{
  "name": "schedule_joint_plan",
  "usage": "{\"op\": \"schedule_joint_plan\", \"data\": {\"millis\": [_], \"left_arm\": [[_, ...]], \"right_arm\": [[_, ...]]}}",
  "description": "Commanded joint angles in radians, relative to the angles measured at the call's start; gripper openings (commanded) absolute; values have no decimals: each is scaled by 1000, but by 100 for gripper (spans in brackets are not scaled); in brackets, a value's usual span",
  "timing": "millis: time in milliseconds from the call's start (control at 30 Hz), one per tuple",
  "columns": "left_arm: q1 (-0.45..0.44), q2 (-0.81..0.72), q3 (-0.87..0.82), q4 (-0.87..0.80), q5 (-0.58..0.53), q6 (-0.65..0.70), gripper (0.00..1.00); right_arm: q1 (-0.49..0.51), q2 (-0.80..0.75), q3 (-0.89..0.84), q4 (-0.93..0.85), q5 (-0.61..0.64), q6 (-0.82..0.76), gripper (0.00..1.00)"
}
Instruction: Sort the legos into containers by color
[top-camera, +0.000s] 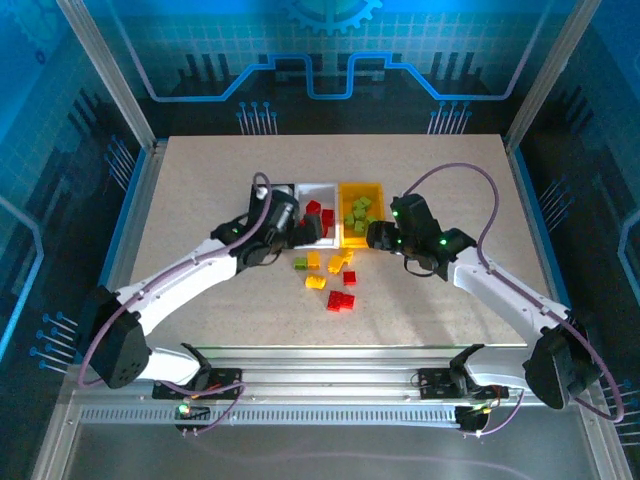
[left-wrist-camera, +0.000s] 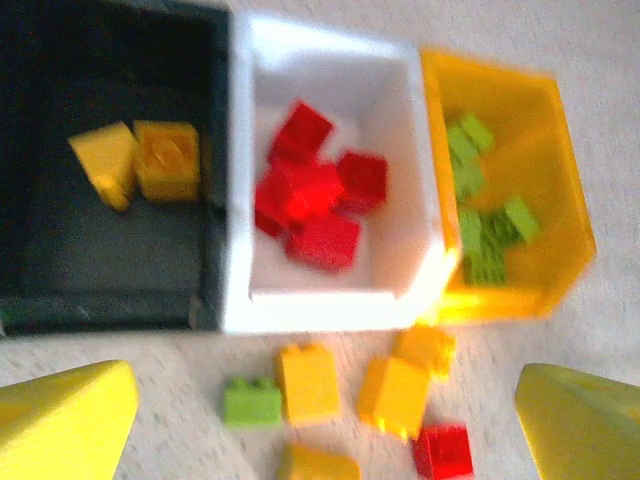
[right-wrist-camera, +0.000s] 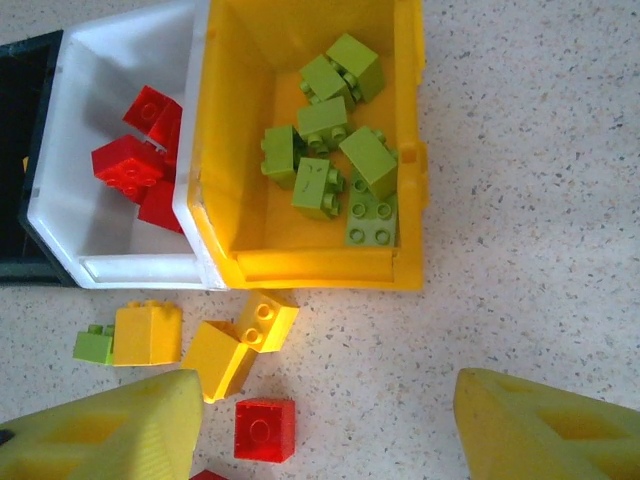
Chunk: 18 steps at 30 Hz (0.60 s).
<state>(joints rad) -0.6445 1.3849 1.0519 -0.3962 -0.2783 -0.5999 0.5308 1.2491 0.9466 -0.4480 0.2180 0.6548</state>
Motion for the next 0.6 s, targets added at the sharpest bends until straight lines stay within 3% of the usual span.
{"op": "schedule_joint_plan", "data": {"millis": [0, 133, 567], "left_arm": [[-63, 30, -71, -12, 84, -2, 98], [-132, 97, -97, 4, 93, 8, 97], [-153, 353, -61, 17, 78, 54, 79]], "right_arm": [[-11, -22, -23, 9, -10, 21, 69], [-11, -26, -32, 11, -12, 22, 69], [-25, -56, -34, -8, -9, 16, 69]]}}
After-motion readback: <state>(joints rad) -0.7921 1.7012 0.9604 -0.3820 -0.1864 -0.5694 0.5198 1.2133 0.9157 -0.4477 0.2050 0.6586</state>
